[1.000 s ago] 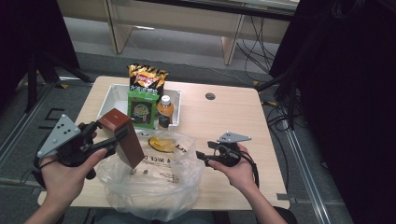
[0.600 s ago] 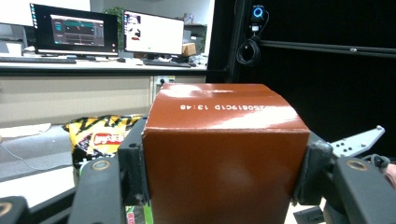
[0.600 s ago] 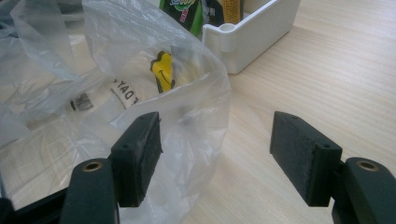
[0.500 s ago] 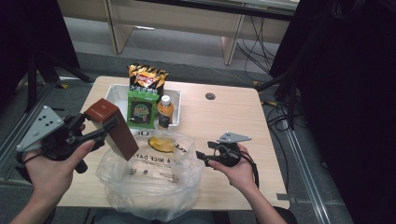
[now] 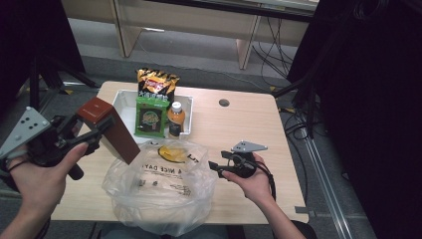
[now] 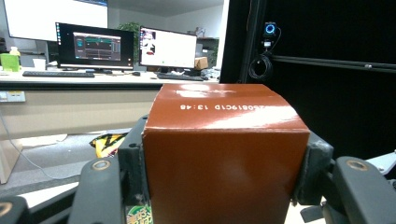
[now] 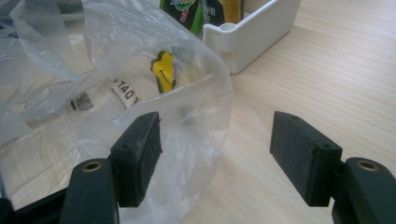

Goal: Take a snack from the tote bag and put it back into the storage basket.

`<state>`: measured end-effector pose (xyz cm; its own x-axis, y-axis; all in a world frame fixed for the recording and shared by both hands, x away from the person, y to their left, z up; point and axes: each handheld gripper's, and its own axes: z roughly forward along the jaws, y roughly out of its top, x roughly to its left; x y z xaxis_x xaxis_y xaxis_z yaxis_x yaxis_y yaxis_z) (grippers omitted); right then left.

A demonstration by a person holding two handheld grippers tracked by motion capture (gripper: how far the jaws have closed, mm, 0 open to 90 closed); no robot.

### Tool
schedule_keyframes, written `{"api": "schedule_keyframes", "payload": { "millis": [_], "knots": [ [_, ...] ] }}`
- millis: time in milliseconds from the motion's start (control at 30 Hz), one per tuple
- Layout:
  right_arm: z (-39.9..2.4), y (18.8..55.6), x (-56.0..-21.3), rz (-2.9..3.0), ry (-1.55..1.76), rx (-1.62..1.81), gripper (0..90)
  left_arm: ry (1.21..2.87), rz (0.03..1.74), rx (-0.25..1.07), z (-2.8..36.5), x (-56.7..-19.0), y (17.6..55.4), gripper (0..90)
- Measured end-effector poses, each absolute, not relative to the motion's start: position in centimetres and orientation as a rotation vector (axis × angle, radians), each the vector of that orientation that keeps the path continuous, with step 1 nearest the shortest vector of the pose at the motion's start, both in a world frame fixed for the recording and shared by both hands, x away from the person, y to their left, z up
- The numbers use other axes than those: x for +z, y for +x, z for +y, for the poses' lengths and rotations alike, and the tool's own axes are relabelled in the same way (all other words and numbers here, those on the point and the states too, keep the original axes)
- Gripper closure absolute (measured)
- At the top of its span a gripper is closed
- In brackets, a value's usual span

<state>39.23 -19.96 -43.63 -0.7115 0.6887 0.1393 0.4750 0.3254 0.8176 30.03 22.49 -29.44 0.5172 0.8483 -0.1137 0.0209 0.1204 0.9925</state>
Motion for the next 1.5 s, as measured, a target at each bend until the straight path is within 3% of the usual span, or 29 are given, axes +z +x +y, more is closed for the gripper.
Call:
{"api": "schedule_keyframes", "payload": {
  "millis": [1500],
  "knots": [
    [-19.9,39.2,-43.7,2.36,1.049,1.34,34.5,1.301,0.973,0.817,24.3,-30.3,33.6,37.3]
  ]
}}
